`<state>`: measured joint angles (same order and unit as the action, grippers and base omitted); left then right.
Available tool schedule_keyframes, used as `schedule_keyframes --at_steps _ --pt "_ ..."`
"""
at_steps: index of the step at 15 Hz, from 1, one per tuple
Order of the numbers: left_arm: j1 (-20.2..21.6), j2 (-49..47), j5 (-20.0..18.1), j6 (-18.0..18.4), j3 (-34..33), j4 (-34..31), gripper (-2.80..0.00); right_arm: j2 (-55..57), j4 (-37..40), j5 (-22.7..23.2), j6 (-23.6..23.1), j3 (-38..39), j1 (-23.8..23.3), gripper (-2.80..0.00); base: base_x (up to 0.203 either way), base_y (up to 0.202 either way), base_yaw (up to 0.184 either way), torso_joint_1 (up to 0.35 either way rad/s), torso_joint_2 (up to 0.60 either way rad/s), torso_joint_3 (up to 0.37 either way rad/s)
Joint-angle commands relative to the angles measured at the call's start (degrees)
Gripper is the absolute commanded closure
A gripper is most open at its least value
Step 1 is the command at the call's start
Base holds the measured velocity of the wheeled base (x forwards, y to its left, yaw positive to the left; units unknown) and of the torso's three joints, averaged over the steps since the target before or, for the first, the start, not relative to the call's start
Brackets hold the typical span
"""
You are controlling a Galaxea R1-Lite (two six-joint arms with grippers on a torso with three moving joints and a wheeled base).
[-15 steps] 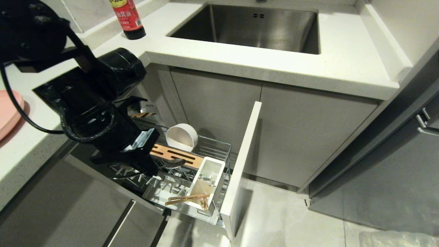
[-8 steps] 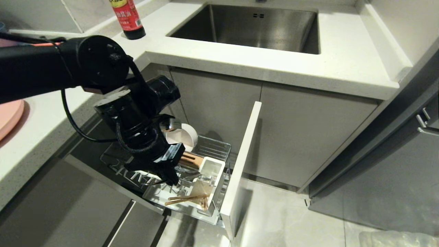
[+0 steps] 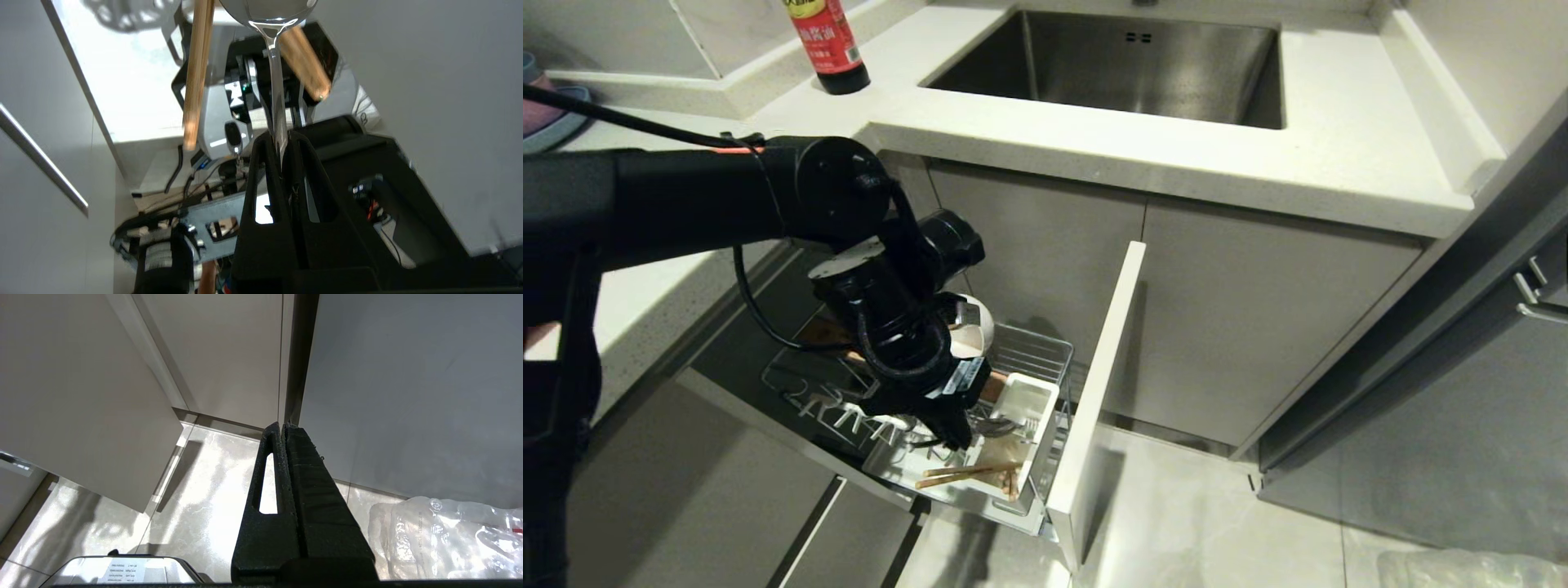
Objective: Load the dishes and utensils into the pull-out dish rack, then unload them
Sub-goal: Pick up the spoon and place it in the cupboard
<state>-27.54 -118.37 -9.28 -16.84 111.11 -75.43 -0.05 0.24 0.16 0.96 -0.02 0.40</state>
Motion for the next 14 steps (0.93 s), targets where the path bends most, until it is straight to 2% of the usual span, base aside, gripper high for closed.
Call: schedule_keyframes --at_steps 1,14 --pt "0.0 -1.8 0.0 -0.1 0.0 0.6 0.00 0.0 0.0 0.0 0.0 0.0 0.0 0.00 0.000 0.000 0.000 0.000 0.00 0.000" --pt "0.8 -7.6 -0.1 0.3 0.4 7.6 0.00 0.0 0.0 0.0 0.0 0.0 0.0 0.00 0.000 0.000 0.000 0.000 0.00 0.000"
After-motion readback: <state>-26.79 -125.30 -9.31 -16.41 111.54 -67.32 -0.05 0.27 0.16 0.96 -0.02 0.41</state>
